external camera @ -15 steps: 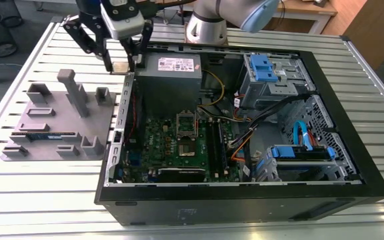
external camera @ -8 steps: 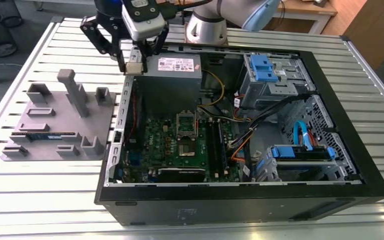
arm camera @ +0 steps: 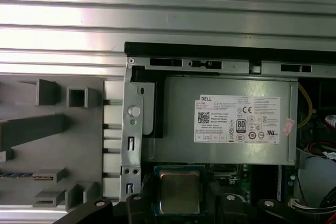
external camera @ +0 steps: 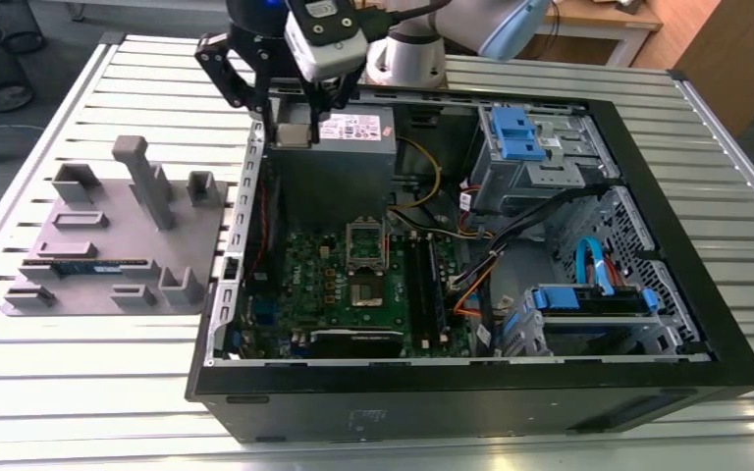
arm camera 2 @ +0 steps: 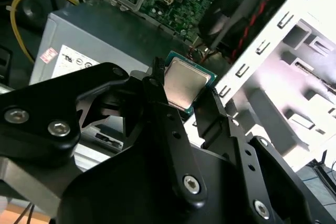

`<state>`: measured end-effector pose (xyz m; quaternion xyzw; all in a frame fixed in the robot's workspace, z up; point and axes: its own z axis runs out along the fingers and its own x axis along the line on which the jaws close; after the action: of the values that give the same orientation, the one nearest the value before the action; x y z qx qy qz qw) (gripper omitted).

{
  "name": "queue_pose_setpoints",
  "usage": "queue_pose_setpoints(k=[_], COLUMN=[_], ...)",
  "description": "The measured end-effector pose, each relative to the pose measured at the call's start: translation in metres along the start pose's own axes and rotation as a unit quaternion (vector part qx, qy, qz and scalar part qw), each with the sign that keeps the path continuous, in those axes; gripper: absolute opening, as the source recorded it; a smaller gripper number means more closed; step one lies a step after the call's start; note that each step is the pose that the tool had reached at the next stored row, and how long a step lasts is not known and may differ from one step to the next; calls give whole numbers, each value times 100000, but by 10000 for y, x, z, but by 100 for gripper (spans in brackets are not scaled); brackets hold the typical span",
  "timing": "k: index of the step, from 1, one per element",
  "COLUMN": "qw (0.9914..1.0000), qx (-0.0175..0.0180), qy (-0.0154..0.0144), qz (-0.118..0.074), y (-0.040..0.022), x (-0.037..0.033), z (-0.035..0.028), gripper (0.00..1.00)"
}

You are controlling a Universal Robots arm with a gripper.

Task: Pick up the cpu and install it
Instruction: 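Pick up the cpu and move it towards the insertion slot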

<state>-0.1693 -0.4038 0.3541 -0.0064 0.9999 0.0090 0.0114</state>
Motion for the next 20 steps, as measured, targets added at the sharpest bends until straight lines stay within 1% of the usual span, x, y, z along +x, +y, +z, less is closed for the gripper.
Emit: queue_pose_setpoints(k=[7, 20], qw=[100000, 100000], qx=[-7, -8], qy=[-6, -5], qz=[6, 0], y=[-3, -8], x=[-232, -631], z=[6, 17], gripper=[47, 47])
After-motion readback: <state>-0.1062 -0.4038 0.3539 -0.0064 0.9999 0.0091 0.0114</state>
